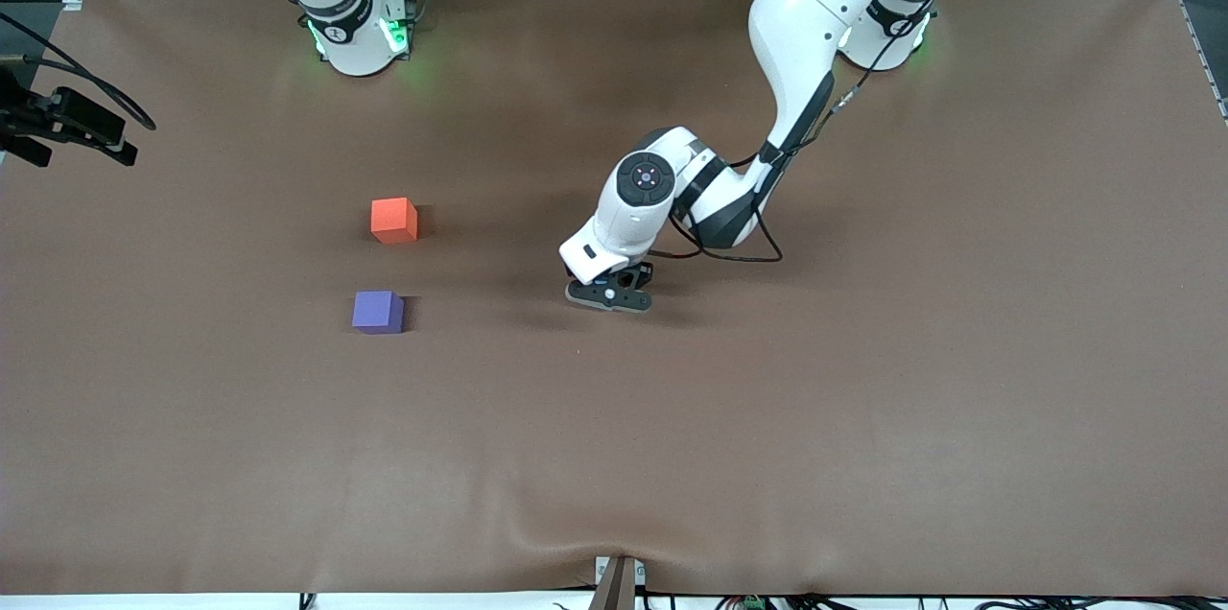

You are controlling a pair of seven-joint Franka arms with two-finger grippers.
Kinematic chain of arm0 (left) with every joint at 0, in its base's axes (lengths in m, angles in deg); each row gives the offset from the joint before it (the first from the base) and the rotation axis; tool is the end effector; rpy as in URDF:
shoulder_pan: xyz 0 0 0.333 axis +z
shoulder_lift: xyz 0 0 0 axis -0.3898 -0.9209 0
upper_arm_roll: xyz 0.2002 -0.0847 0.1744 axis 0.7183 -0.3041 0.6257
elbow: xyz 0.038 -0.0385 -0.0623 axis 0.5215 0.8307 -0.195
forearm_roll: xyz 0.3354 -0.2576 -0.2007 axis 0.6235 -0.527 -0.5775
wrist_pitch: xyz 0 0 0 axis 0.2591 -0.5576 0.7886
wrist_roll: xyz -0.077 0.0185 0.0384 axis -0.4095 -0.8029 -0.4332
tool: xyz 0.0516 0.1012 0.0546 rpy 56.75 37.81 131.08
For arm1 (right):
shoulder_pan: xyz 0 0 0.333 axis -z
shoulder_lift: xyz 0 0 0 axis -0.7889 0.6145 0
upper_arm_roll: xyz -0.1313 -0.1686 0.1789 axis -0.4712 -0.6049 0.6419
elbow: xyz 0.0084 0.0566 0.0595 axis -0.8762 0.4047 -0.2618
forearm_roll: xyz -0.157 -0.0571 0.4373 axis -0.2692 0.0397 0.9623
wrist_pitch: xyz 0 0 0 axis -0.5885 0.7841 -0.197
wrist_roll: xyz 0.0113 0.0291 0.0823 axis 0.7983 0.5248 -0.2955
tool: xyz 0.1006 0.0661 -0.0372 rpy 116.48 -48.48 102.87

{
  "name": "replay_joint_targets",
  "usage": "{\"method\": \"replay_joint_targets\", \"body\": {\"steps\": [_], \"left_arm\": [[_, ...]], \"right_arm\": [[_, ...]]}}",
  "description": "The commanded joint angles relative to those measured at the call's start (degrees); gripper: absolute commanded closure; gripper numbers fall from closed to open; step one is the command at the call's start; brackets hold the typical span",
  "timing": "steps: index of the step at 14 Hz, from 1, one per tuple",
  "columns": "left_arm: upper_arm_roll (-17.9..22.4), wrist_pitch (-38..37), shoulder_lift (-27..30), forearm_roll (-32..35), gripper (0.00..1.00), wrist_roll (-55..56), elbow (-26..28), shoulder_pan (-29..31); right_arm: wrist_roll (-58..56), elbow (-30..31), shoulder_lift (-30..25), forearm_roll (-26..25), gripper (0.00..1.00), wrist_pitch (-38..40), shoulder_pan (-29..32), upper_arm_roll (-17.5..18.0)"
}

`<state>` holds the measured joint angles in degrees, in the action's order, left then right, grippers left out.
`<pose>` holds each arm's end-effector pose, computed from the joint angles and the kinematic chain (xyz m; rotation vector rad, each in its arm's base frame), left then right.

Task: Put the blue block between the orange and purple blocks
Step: 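Carry the blue cube with the left gripper toward the table middle, lower it, then release the blue cube with the left gripper while the right gripper reaches over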

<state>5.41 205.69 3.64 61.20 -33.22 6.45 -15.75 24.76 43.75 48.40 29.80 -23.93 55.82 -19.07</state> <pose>0.5358 -0.5666 0.1271 2.9225 -0.1429 0.0961 0.6144 -0.0259 0.6017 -3.1068 0.0259 0.0152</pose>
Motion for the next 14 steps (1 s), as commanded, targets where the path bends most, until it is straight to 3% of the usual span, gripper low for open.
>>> {"method": "replay_joint_targets", "body": {"steps": [1,3,6,8,11,14], "left_arm": [[0.89,-1.79,1.12,-0.45,0.0,10.4,-1.91,-1.3],[1.24,-4.75,3.93,-0.01,0.0,13.61,-1.74,-0.95],[6.5,-22.04,14.1,2.54,0.0,12.13,-1.3,-0.16],[7.75,-31.9,20.26,2.55,0.0,7.05,-1.3,5.61],[7.66,-38.68,27.21,2.55,0.0,-3.48,-1.3,16.07],[7.66,-46.68,33.54,2.63,0.0,-16.32,-1.3,25.31]], "right_arm": [[-0.19,-0.03,-0.36,-0.06,0.0,-0.17,1.18,0.77],[-0.19,-0.03,-0.27,-0.06,0.0,-0.26,1.18,0.86],[-0.19,-0.12,-0.27,-0.15,0.0,-0.26,1.01,0.77],[0.42,-1.34,0.43,-0.24,0.0,-0.08,0.66,0.86],[0.34,-1.52,2.35,0.81,0.0,-0.78,-0.13,1.04],[-0.19,-1.87,5.61,1.61,0.0,-1.22,-6.0,1.04]]}}
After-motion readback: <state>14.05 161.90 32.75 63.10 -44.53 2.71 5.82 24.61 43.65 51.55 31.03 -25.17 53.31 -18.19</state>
